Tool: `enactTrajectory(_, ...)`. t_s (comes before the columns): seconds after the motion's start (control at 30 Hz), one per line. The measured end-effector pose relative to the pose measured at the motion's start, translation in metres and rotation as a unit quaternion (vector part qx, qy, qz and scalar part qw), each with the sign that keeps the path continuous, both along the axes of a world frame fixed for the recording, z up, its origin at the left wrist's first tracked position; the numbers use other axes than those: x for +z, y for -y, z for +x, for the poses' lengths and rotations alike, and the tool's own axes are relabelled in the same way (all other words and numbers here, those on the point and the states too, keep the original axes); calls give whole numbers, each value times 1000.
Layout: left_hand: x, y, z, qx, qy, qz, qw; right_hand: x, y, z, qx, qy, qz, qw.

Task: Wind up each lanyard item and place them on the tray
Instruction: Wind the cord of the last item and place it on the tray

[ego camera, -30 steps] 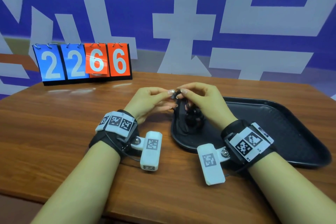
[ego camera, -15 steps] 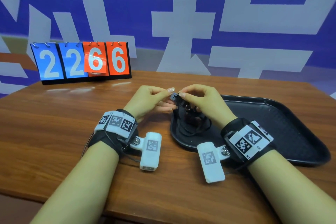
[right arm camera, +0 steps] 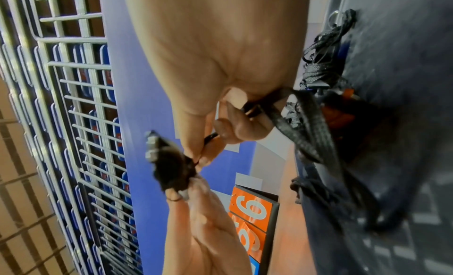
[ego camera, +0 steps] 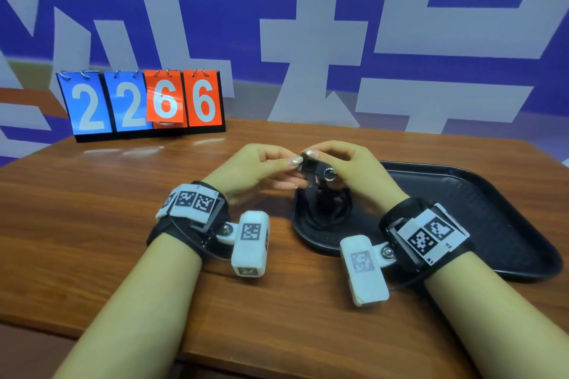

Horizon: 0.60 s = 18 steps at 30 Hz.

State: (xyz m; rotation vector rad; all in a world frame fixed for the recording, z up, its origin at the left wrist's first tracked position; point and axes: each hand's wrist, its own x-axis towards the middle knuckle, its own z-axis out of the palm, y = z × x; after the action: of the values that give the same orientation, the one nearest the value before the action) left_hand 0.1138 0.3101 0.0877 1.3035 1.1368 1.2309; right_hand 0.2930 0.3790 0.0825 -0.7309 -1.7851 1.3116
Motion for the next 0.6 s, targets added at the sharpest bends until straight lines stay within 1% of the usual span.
enactTrajectory(0.1,1,-1,2,-3,83,12,996,-2,-2,-4,23,-53,-54,997)
enactTrajectory(0.17,1,-2,3,5,124,16,992,-2,1,-7,26,-43,-45,998)
enactTrajectory(0.23,0,-4,3,18,141,16,990,-2,6,-9,17,-9,-7,1000)
enactTrajectory(0.3,-2,-6,1,29,136,12,990,-2,10,-9,0,19,22,1000)
enactTrajectory(0.4,-3,-9,1,44,88,6,995,-1,9,-7,-18,33,26,999)
enactTrajectory(0.47,-5,-10,2,55,71,4,996,1,9,-6,-18,43,27,999)
enactTrajectory(0.6,-11,-15,2,106,30,19,994,-1,7,-7,-16,88,49,995)
